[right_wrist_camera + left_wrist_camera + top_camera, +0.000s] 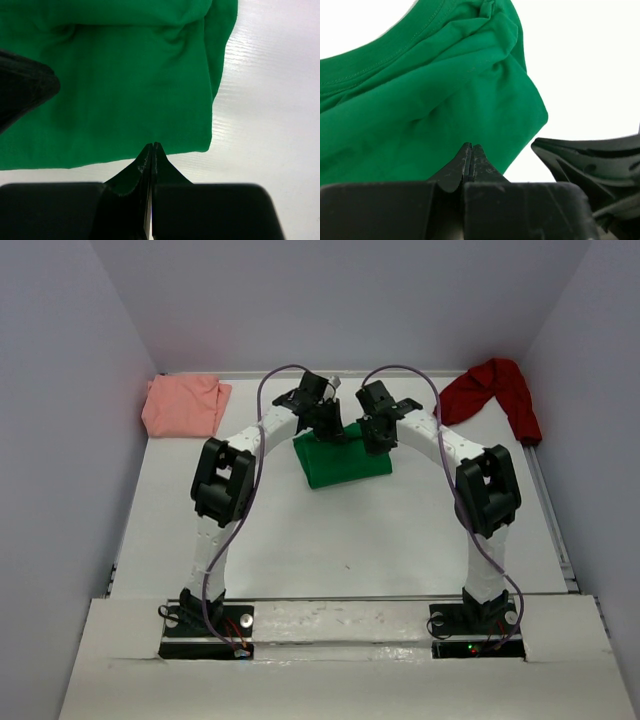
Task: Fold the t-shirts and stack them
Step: Fold the tshirt
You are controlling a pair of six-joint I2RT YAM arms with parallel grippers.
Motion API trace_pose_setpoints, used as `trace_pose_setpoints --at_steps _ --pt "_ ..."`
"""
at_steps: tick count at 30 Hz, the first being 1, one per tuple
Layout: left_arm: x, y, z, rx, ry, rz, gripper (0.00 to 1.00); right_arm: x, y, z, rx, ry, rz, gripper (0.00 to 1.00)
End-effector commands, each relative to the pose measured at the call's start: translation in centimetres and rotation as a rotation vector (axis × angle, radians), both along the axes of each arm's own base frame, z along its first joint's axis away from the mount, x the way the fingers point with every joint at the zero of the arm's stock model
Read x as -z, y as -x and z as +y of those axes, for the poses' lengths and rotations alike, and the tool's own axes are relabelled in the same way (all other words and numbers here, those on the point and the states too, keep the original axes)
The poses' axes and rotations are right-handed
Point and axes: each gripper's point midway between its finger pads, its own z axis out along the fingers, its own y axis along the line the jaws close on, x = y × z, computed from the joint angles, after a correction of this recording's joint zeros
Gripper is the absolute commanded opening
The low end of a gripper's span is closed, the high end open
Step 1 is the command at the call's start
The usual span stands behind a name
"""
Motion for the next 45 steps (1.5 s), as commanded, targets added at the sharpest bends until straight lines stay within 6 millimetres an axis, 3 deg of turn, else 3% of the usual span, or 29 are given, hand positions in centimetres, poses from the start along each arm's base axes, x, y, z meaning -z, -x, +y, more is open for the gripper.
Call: trace_pose_setpoints --at_steps 1,10,18,30,40,45 --pt "-1.2 -0.5 -1.9 0.043 0.067 -0.004 0.00 0.1 -0.8 0.6 -0.001 -0.017 -0.017 0.00" --pt "0.2 -1.6 -2.6 0.061 0.056 0.011 0.00 0.6 -1.6 1.4 -0.015 -0.031 -0.015 0.00" --pt "1.8 -2.8 -2.5 0.059 0.035 0.021 0.00 2.7 -1.2 1.4 -0.010 -0.023 0.029 0.00" --pt "5.4 -5.0 0.5 0.003 0.024 0.078 0.00 5.4 1.1 0.7 0.010 -0.019 0.100 0.00" --pt "4.5 -6.4 1.2 0.003 0.085 0.059 0.00 8.4 2.6 0.8 0.015 -0.022 0.188 0.00" --pt "4.7 -7.6 3.1 -0.034 0.091 0.065 0.00 9.3 3.7 0.5 0.023 -0.025 0.218 0.00"
